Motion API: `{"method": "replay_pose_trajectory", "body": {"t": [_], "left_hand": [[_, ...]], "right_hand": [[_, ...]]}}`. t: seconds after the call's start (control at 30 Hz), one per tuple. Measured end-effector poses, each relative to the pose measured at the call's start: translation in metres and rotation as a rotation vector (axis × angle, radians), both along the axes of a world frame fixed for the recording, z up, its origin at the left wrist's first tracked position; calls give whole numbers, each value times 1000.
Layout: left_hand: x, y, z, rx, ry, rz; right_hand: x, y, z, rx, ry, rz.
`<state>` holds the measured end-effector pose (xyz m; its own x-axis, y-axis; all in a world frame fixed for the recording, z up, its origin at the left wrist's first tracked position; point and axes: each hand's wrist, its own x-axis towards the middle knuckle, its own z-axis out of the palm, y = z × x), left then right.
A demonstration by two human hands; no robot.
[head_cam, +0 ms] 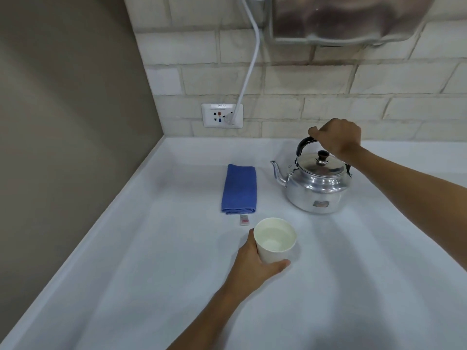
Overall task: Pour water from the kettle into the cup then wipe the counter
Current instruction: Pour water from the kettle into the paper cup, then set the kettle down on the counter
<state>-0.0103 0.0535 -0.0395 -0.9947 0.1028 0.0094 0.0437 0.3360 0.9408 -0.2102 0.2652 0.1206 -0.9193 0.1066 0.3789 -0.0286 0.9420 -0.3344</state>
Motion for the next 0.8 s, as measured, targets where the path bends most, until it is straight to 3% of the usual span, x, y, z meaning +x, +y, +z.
{"method": "replay_pose_trajectory", "body": {"t": [0.43,0.5,0.67,0.73,0.8], "left_hand": [[-1,-1,-1,2,5,-8],[-1,-1,0,3,13,-15],[0,-2,2,12,-1,-35],[-2,-2,5,-1,-21,-43],[-4,-5,9,-7,-48,-82]], "right_hand": [[4,-1,-10,11,34,42],[17,-3,-13,44,140,105],[91,-23,-49,-297,435,161],[123,-28,-76,-390,359,153],[150,-28,-105,-366,156,138]]}}
